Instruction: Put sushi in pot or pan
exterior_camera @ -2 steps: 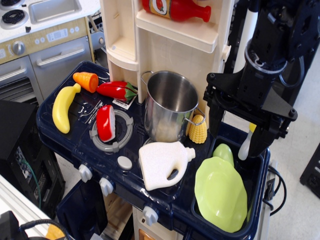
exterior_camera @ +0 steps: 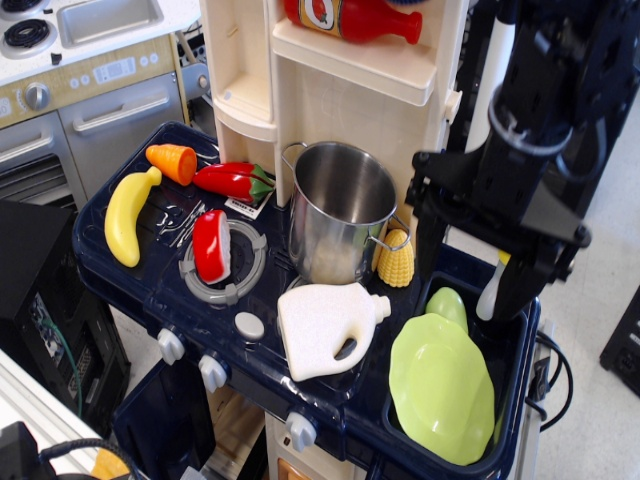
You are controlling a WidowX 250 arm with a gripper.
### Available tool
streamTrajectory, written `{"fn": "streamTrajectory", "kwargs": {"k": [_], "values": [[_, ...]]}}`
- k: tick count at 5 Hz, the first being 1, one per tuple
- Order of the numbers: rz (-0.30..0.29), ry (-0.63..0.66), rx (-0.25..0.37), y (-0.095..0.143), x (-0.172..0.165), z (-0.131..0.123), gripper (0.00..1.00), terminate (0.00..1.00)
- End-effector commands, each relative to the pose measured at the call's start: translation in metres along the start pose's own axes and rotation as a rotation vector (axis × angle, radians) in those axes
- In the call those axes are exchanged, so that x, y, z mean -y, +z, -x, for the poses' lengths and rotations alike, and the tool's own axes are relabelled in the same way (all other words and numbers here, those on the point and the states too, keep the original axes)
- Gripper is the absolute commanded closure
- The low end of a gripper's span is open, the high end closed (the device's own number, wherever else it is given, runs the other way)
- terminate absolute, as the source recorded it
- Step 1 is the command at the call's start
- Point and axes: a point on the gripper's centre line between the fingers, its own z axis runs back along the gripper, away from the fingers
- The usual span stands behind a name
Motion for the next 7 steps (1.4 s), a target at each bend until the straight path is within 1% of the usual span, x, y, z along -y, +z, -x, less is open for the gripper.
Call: {"fn": "streamTrajectory", "kwargs": {"k": [1,2,3,4,5,6,7], "values": [[-0.041,0.141,0.027,0.019,-0.059,0.007,0.0,0.0],[-0.101,0.14,0.091,0.009,-0.103,0.012,0.0,0.0],[-0.052,0.18,0.062,0.006,-0.143,0.011,0.0,0.0],[-0.032,0.234,0.027,-0.01,-0.169,0.006,0.0,0.0],[-0.029,0.258,0.042,-0.024,-0.184,0.003,0.0,0.0],[-0.031,0.295,0.045,-0.034,-0.195,0.003,0.0,0.0],[-0.073,0.301,0.057,-0.045,-0.208,0.006,0.0,0.0]]}}
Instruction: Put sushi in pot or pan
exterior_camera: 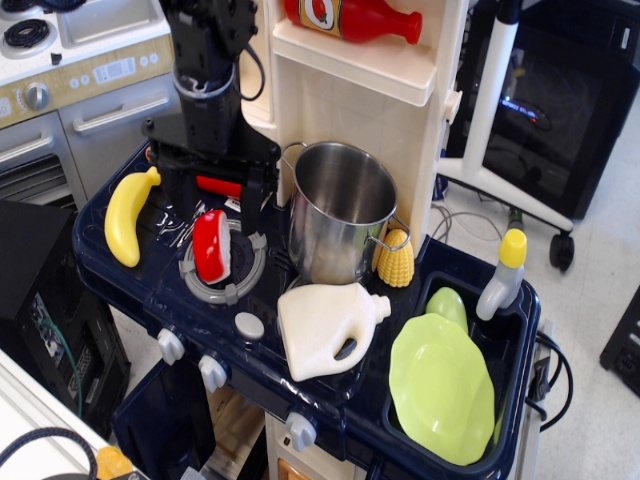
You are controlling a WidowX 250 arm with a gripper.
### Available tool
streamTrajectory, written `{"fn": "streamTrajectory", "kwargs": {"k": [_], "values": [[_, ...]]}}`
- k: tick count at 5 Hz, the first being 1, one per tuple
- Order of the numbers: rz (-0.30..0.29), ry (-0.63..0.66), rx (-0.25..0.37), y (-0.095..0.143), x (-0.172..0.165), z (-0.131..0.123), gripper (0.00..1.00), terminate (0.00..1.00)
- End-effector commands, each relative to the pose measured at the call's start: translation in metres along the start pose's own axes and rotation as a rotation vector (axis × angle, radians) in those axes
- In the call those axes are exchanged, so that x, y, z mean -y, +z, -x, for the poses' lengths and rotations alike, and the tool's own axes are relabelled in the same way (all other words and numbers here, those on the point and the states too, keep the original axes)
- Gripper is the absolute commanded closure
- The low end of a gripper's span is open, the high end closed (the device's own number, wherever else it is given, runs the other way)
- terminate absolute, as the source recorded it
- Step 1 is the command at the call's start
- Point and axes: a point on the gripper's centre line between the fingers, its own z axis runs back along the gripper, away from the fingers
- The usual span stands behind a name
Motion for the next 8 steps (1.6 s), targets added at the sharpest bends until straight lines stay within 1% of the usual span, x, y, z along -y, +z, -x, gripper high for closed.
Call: {"fn": "streamTrajectory", "kwargs": {"k": [1,2,3,4,5,6,7,8], "values": [[0.009,-0.012,0.057,-0.022,-0.02,-0.006,0.0,0.0],[0.081,-0.041,0.027,-0.044,-0.024,-0.013,0.0,0.0],[0.116,-0.058,0.019,-0.055,-0.029,-0.018,0.0,0.0],[0.149,-0.045,0.026,-0.061,-0.022,-0.023,0.0,0.0],[0.111,-0.032,0.031,-0.049,-0.011,-0.021,1.0,0.0],[0.017,-0.129,0.174,-0.02,-0.003,-0.008,1.0,0.0],[-0.049,-0.229,0.163,0.027,0.012,-0.001,1.0,0.0],[-0.016,-0.369,0.157,0.058,0.035,-0.003,1.0,0.0]]}}
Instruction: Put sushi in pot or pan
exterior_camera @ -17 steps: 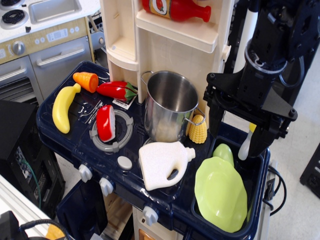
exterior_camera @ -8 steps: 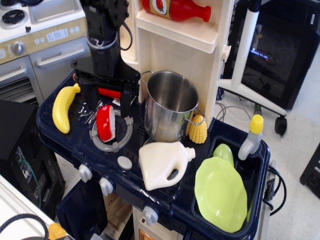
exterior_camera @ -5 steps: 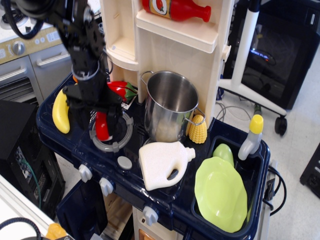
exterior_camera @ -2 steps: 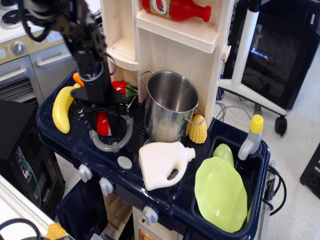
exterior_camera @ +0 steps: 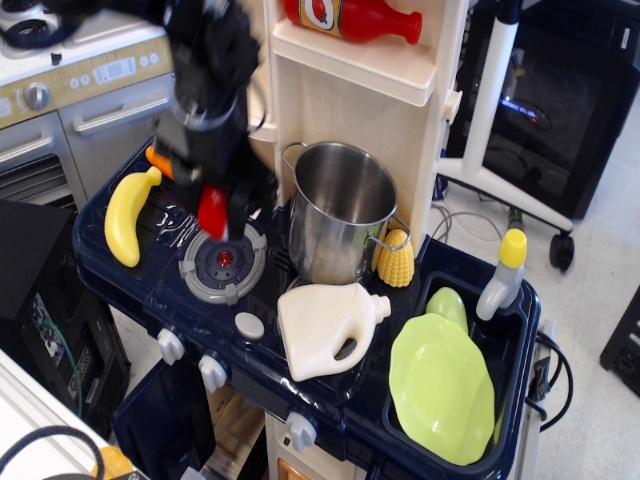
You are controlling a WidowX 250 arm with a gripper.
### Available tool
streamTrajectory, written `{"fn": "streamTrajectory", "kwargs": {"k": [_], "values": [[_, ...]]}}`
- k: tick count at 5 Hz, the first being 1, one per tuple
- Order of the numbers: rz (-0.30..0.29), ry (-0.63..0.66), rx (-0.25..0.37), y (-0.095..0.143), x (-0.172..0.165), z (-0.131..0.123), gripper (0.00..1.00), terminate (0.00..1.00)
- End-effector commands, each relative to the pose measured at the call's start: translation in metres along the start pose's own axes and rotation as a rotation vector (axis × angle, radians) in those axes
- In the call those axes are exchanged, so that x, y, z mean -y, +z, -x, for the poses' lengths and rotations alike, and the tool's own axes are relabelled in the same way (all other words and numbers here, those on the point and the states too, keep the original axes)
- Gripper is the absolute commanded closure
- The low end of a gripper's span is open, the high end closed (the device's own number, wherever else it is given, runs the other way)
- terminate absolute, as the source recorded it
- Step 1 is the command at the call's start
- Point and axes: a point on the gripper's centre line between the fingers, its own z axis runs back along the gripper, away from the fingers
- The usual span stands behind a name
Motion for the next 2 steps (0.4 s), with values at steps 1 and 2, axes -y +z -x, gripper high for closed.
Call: {"fn": "streamTrajectory", "kwargs": {"k": [1,2], "values": [[0.1,-0.175,0.045,0.037,0.027,-0.039,1.0,0.0],[0.09,-0.217,0.104,0.037,0.049,-0.052,1.0,0.0]]}}
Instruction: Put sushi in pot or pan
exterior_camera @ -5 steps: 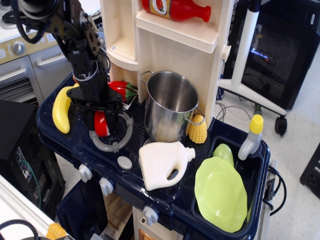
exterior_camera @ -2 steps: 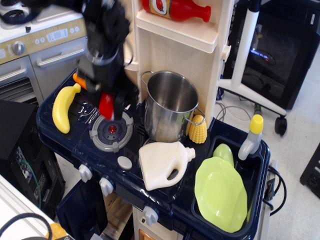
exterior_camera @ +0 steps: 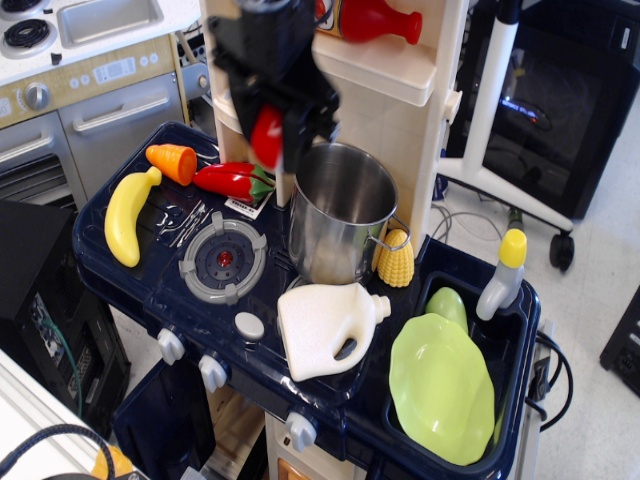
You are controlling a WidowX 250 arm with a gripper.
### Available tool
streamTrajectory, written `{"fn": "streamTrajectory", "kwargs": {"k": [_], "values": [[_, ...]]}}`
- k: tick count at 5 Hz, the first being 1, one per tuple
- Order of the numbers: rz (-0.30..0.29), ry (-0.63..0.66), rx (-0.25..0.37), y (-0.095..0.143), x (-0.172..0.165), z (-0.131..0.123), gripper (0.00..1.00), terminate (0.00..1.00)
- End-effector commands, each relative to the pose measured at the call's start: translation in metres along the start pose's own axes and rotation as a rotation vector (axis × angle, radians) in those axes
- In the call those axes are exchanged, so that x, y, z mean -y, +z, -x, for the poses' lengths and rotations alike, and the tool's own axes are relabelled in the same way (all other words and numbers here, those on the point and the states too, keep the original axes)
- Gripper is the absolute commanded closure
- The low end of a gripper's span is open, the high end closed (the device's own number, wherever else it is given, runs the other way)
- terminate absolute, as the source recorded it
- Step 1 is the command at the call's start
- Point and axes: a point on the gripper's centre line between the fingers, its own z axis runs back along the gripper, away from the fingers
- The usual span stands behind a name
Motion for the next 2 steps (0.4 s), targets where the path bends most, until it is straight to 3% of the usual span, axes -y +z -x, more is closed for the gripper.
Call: {"fn": "streamTrajectory", "kwargs": {"k": [1,2], "values": [[-0.001,-0.065,0.116,0.0115,0.0176,-0.037,1.0,0.0],[-0.027,-0.08,0.154,0.0065,0.0193,-0.0372,0.0,0.0]]}}
